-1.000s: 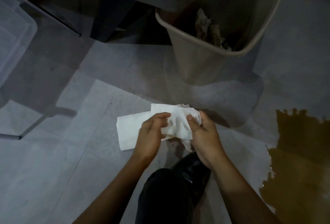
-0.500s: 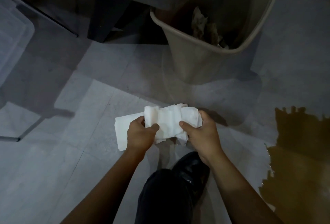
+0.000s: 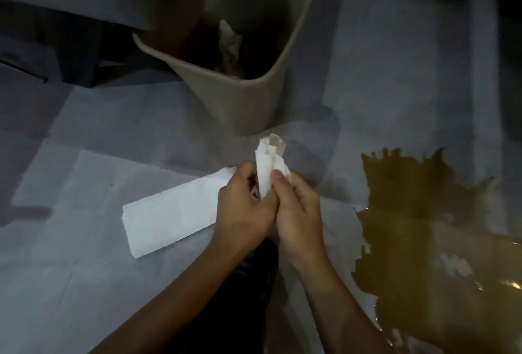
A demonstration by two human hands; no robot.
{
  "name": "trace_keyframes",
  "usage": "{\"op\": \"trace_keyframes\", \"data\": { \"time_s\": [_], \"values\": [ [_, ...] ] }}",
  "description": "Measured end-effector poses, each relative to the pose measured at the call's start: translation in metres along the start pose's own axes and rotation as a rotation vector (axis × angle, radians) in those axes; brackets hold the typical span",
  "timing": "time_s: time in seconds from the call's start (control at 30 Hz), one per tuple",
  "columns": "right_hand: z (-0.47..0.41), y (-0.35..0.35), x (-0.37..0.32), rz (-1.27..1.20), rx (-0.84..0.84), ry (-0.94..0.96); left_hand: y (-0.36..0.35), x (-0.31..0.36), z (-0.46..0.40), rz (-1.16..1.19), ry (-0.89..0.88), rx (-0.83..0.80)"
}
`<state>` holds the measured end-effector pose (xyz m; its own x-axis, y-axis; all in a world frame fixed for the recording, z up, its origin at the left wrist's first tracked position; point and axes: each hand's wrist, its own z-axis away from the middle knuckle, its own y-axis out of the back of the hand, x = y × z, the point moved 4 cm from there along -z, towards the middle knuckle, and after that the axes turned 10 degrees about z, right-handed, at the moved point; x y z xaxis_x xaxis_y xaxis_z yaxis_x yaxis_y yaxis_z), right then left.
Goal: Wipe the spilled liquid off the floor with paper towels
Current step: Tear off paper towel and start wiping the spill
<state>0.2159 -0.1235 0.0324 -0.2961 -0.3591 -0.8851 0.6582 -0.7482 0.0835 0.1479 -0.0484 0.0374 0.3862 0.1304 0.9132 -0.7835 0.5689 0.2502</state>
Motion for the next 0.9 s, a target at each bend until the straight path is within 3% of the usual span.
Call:
{"op": "trace_keyframes", "data": {
  "time_s": [0.1,0.2,0.3,0.37,0.4,0.57,0.67,0.9],
  "values": [
    [0.005,0.023,0.001,-0.258,-0.061,-0.092,-0.026,0.007,0.006,0.117,0.053,-0.075],
    [0.011,0.054,0.002,-0.336,-0.129,-0.097,-0.048,0.008,0.007,0.251,0.183,-0.081],
    [0.018,0.106,0.014,-0.295,0.079,-0.045,-0.071,0.016,0.010,0.592,0.412,-0.092],
    [0.024,0.135,0.027,-0.163,0.237,-0.037,-0.081,0.030,0.016,0.692,0.510,-0.155],
    [0.028,0.141,0.035,-0.174,0.225,-0.058,-0.085,0.039,0.018,0.707,0.535,-0.207],
    [0.049,0.145,0.030,-0.813,-0.142,-0.212,-0.099,0.096,0.033,0.603,0.507,-0.449],
    [0.068,0.147,0.002,-0.906,-0.301,-0.225,-0.108,0.123,0.040,0.454,0.449,-0.522],
    [0.098,0.204,-0.014,-0.741,0.023,-0.215,-0.135,0.110,0.046,0.387,0.439,-0.451]
  ]
}}
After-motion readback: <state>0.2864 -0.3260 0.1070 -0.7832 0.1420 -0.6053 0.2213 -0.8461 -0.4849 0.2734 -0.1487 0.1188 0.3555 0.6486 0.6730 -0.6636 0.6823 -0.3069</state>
